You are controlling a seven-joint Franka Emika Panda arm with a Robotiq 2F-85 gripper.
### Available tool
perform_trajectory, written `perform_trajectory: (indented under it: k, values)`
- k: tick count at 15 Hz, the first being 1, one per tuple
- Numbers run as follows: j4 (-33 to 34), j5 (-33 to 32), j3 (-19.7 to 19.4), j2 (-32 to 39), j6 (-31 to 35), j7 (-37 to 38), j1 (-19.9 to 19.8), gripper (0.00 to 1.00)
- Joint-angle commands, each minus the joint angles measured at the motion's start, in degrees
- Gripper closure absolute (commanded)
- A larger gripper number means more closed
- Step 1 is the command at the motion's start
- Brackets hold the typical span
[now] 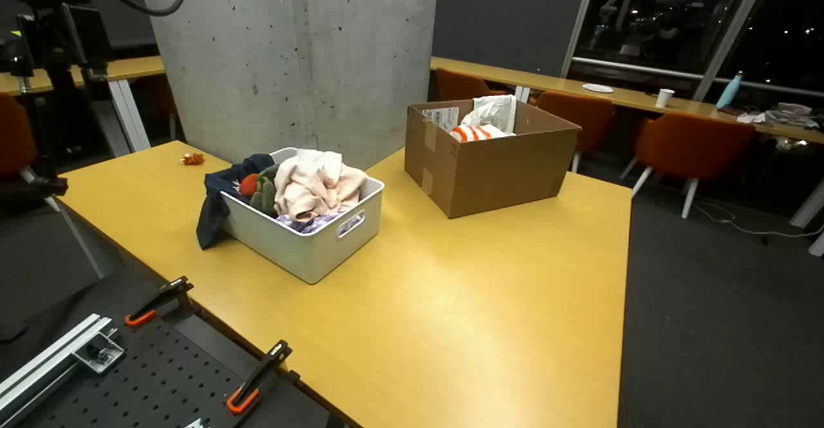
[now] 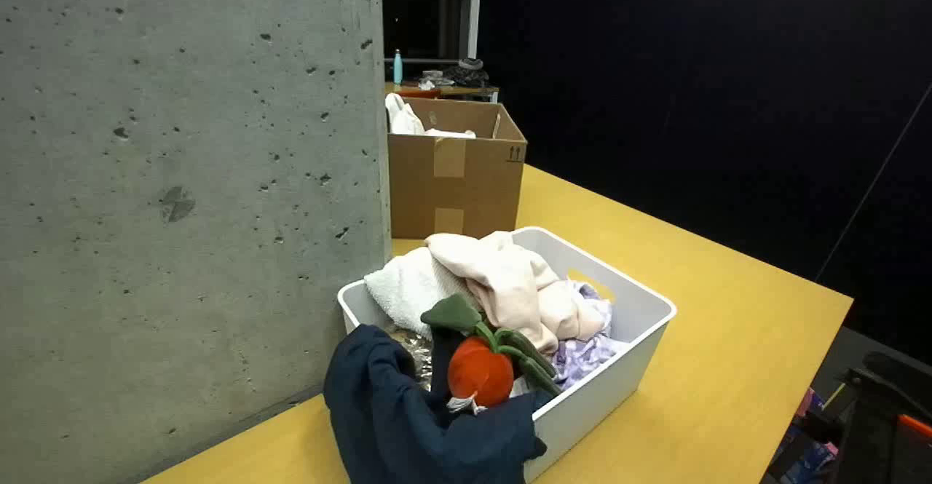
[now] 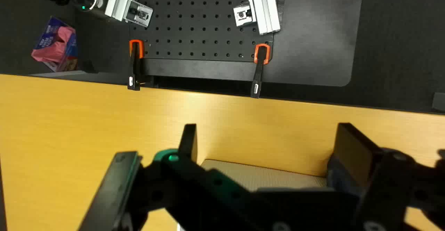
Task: Remove the pink clothe and peach plush toy from the box and put them on the table and the cover the peach with the pink cloth
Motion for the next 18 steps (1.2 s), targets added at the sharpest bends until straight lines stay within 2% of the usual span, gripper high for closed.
perform_trajectory:
  k: [1, 5, 7, 9, 13, 16, 18]
  values:
    - [0.17, -0.47, -1.08, 0.24, -0.04, 0.50, 1.31, 0.00]
    - [0.32, -0.47, -1.08, 0.24, -0.04, 0.50, 1.31, 0.00]
    - [-4.39, -1.90, -1.71, -2.56, 4.99, -1.18, 1.44, 0.00]
    - [-9.41, -4.84, -2.91, -3.38, 13.28, -2.31, 0.46, 0.00]
    - [-13.93, -7.52, -9.26, 2.80, 32.96, -5.79, -3.51, 0.00]
    - [-12.56, -3.19, -16.14, 13.67, 47.38, -15.10, -4.40, 0.00]
    - [-10.09, 4.27, -20.25, 21.02, 52.15, -24.83, -1.81, 0.00]
